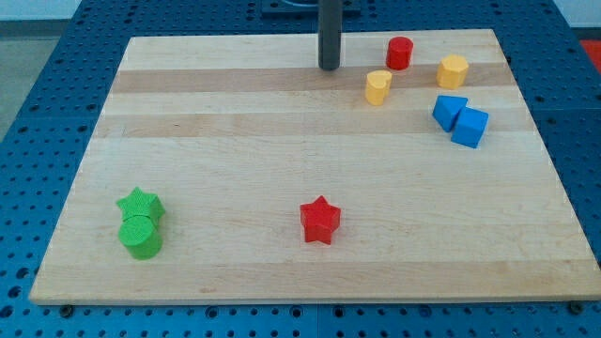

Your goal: Push the red circle into the yellow heart

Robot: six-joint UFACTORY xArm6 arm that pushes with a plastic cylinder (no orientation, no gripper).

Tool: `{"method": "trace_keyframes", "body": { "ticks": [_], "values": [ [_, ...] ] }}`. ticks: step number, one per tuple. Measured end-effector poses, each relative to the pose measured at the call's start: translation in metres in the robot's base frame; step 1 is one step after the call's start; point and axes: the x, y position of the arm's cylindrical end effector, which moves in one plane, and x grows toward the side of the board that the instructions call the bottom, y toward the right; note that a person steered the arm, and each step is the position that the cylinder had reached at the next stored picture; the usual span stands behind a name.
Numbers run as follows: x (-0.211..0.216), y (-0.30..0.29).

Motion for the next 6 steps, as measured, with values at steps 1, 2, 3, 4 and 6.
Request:
{"method": "trace_keyframes", "body": {
  "ticks": [1, 2, 3, 4, 6],
  "values": [
    [-0.036, 0.025],
    [-0.047, 0.063],
    [-0.047, 0.098],
    [-0.047, 0.111],
    [-0.015, 0.111]
  ]
}}
